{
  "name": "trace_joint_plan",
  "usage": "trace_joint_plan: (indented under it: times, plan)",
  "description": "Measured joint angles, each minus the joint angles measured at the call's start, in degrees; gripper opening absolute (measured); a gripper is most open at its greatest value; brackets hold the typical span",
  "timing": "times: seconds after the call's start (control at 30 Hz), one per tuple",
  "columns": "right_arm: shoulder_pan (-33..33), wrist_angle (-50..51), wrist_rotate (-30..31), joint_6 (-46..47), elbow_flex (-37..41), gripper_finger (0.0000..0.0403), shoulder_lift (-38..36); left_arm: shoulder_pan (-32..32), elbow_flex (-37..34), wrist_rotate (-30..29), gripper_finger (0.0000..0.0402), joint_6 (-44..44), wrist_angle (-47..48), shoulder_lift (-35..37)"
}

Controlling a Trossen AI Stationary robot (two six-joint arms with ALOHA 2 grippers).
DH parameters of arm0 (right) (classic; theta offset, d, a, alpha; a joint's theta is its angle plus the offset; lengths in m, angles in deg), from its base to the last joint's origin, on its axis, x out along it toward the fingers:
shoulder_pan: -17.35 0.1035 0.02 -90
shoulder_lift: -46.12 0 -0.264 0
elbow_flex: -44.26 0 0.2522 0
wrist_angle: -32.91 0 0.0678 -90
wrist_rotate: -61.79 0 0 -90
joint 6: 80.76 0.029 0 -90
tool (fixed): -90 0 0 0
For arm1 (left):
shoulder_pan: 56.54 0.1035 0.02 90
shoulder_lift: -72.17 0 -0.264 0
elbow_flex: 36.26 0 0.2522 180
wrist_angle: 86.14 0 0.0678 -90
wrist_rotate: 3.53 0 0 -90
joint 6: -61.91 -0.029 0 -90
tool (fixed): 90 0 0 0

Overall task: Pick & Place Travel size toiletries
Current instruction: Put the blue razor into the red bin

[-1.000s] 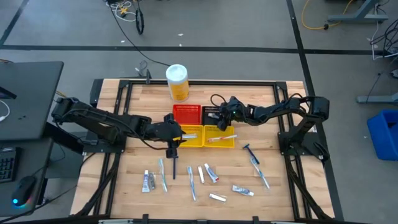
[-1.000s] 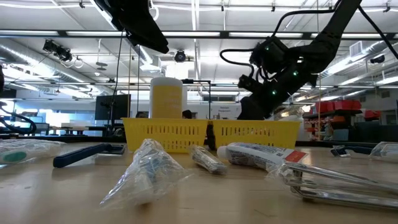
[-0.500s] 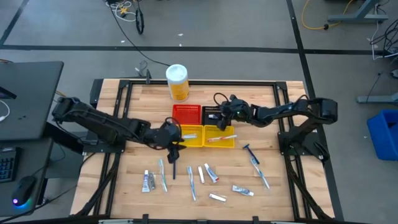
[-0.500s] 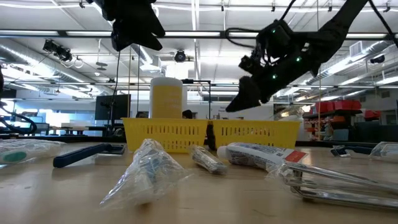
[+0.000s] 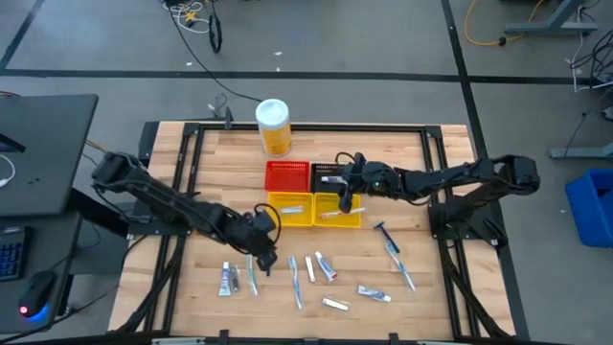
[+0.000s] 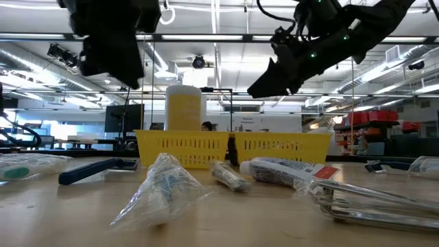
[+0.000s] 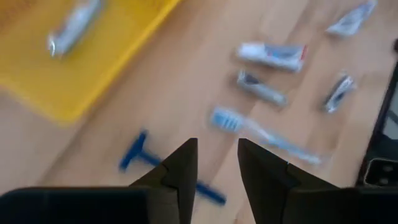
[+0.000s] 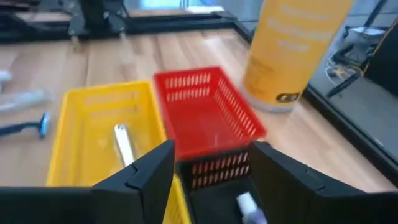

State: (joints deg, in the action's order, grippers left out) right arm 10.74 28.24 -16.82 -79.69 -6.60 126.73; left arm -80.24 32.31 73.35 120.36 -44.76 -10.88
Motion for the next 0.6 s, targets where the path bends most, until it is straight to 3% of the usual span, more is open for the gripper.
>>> trace_joint_plan:
  times: [0.27,0.6]
  plan:
    - [2.2,-0.11,0.03,-0.01,0.1,0.0224,-0.78,-0.46,0.04,4.16,0.0117,8.3,1.14,-4.54]
    - [2.33,-0.59,-0.04,-0.02,0.12,0.0211,-1.06,-0.44,0.12,5.81,0.0116,7.21,-0.67,-9.35]
